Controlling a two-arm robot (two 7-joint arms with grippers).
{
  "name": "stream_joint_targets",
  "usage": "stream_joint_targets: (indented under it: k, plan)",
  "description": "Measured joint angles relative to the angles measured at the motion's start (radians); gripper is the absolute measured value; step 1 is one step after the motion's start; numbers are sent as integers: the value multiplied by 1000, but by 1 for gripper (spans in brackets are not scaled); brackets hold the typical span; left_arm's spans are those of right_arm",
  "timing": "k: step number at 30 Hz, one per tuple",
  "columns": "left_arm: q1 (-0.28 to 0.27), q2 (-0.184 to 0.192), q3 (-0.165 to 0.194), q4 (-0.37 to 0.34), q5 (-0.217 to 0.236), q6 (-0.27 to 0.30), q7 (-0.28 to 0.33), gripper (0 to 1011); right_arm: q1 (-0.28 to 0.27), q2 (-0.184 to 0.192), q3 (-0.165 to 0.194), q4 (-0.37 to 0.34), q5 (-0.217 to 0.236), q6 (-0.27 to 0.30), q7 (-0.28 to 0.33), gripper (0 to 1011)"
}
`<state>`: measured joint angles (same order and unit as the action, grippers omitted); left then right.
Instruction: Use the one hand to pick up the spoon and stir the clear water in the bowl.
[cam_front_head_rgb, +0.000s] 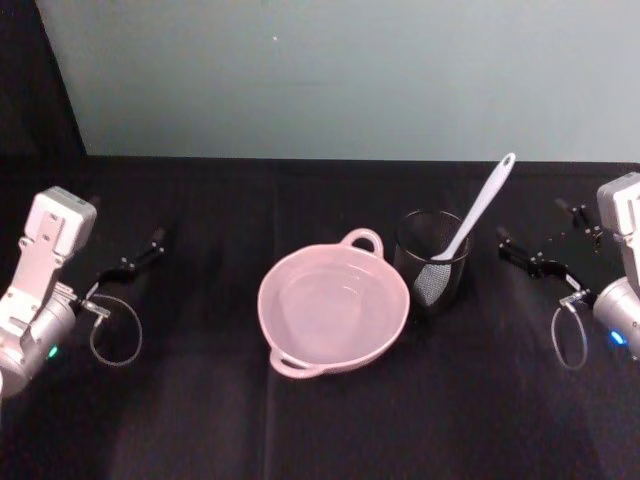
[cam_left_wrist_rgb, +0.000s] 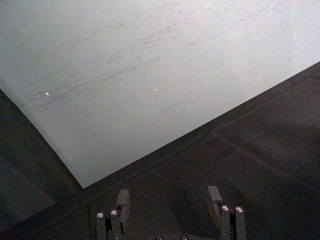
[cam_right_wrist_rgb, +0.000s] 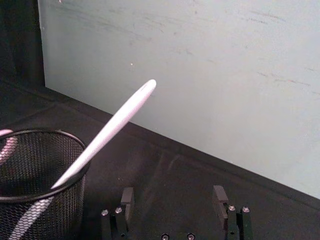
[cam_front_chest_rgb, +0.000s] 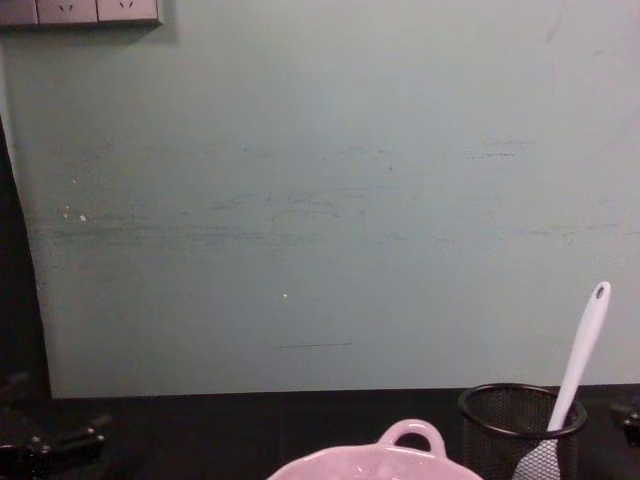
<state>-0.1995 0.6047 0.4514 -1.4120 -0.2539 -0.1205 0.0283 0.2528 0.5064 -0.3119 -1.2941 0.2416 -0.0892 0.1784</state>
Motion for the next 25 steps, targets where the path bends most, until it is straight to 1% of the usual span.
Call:
stream_joint_targets:
  k: [4,25]
  plan:
    - [0,0,0,0,0,0,0,1011,4,-8,2,13,-7,5,2,1002]
    - [0,0,0,0,0,0,0,1011,4,-6,2,10,-6,0,2,1002]
